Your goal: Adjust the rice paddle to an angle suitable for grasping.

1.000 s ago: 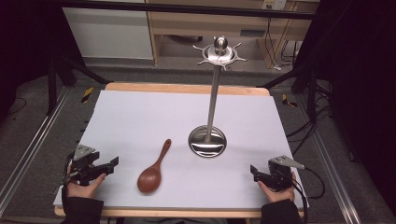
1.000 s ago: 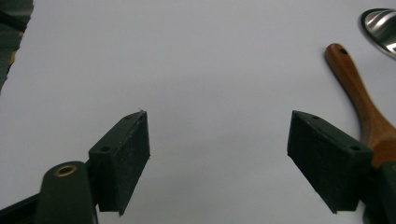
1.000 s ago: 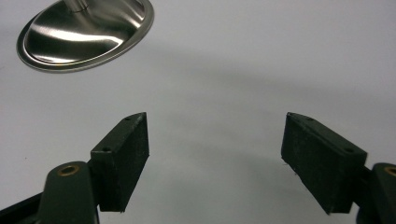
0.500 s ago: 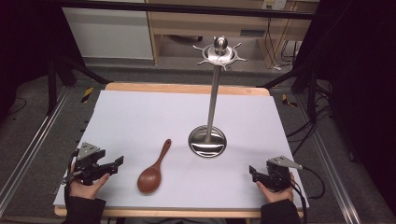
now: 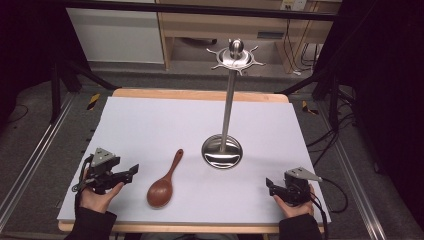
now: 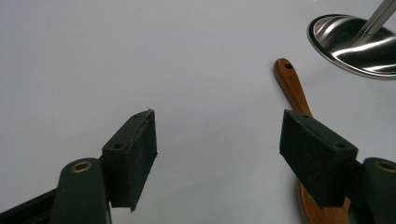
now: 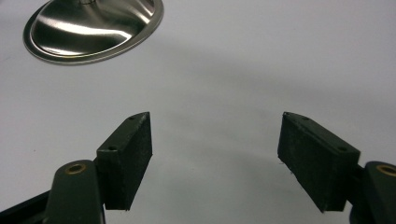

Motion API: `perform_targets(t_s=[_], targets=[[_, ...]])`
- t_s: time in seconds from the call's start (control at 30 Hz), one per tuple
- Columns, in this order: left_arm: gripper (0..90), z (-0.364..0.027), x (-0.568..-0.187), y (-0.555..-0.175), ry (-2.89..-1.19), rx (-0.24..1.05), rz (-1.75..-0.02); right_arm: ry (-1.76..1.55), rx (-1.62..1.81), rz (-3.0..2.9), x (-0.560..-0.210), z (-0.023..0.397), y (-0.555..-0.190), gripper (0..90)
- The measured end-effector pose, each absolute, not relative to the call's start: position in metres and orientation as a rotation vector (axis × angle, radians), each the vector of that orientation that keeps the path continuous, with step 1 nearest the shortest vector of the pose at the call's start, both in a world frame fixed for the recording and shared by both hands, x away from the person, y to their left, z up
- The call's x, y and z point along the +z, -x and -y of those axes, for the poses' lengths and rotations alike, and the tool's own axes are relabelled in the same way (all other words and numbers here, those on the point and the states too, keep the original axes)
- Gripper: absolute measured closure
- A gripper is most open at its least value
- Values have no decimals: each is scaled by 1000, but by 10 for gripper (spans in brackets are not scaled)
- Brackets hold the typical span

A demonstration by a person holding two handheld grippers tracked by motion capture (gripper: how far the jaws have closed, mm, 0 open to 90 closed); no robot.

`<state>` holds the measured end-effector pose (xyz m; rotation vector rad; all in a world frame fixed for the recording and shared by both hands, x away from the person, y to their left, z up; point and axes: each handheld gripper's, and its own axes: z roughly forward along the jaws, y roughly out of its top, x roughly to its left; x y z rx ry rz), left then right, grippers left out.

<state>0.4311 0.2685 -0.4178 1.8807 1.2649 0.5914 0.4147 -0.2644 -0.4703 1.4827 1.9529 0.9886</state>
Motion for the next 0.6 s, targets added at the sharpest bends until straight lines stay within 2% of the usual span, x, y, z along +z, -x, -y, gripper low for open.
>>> perform_targets(t_s=[0.6], targets=[[329,-244,-401,-445,-1946,562,-1203,-1484,1006,-1957,-467,262,-413,281]])
